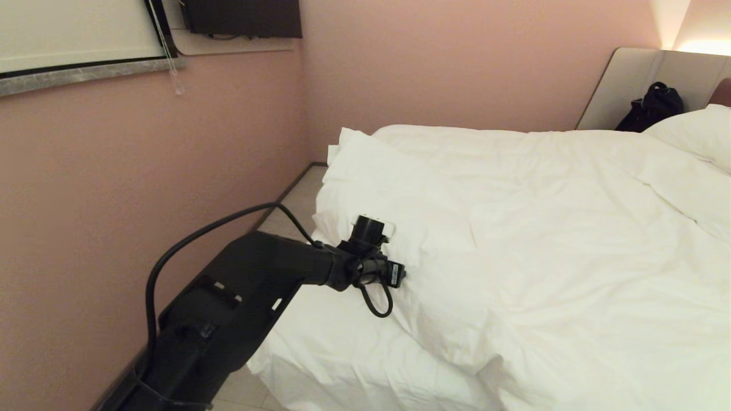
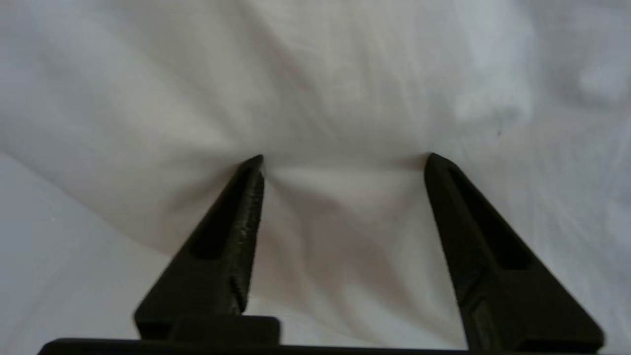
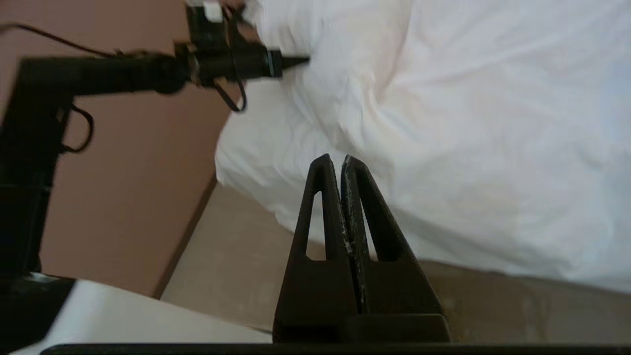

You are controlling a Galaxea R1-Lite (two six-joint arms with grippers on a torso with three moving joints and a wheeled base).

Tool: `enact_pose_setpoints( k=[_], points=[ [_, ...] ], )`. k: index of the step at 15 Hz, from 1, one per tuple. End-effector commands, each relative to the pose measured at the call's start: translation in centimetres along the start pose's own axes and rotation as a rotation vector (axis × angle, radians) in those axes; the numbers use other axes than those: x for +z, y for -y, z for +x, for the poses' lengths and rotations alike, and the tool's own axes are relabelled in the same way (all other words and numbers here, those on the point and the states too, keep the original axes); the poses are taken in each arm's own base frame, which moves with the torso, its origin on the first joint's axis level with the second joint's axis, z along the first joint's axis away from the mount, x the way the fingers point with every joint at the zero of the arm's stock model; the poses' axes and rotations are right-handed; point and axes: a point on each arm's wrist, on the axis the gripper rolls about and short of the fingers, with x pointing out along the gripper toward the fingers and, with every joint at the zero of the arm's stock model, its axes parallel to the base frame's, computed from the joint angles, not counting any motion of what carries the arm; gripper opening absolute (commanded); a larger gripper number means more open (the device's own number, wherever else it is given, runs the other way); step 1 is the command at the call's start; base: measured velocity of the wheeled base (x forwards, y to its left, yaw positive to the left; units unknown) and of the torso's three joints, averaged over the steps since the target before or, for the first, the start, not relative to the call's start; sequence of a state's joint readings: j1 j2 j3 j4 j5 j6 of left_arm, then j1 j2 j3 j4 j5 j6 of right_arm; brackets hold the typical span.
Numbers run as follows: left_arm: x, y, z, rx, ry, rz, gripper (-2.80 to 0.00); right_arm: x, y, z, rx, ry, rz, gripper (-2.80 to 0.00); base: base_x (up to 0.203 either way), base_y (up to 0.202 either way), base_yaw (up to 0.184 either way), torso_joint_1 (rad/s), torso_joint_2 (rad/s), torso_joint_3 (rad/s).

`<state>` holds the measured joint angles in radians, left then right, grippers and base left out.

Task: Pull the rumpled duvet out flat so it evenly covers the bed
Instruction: Flatten the corners of the folded blanket

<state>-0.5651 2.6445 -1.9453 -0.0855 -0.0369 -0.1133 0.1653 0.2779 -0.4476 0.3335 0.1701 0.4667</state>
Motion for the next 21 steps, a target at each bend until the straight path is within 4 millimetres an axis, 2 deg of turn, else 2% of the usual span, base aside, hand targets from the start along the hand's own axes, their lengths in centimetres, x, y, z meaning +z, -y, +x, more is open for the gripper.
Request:
enact_pose_setpoints(
  k=[1,4,7,9,12,14,16,21],
  points=[
    [-0.4,-0.4,0.3,0.018,-0.008,-0.005,0.00,1.0,-0.5,-0.6,-0.019,0.050,-0.013,-2.80,0.000,0.000,0.000,0.000,0.00,0.000],
    [-1.3,-1.1,0.3,0.067,-0.038,-0.016,0.00,1.9,-1.0,-1.6,-0.075,0.086,-0.100,-2.80,0.000,0.000,0.000,0.000,0.00,0.000],
    [-2.3,-1.7,0.3,0.162,-0.040,-0.018,0.00,2.1,-1.1,-1.8,-0.098,0.095,-0.161,-2.80,0.000,0.000,0.000,0.000,0.00,0.000],
    [-1.4,-1.9,-1.0,0.183,-0.023,-0.079,0.00,1.8,-0.8,-1.5,-0.118,0.083,-0.178,-2.80,0.000,0.000,0.000,0.000,0.00,0.000],
    [-0.6,-1.2,-1.7,0.077,-0.040,-0.207,0.00,1.4,-0.4,-1.2,-0.186,0.081,-0.191,-2.80,0.000,0.000,0.000,0.000,0.00,0.000],
    [0.3,-0.6,-1.4,0.034,-0.038,-0.238,0.00,1.1,-0.2,-1.0,-0.209,0.072,-0.194,-2.80,0.000,0.000,0.000,0.000,0.00,0.000],
    [-0.3,-0.4,-0.7,0.033,-0.101,-0.264,0.00,1.1,-0.2,-1.1,-0.210,0.064,-0.210,-2.80,0.000,0.000,0.000,0.000,0.00,0.000],
    [-0.9,-0.4,-0.5,0.038,-0.140,-0.254,0.00,2.2,-1.0,-1.7,-0.205,0.101,-0.243,-2.80,0.000,0.000,0.000,0.000,0.00,0.000]
  ],
)
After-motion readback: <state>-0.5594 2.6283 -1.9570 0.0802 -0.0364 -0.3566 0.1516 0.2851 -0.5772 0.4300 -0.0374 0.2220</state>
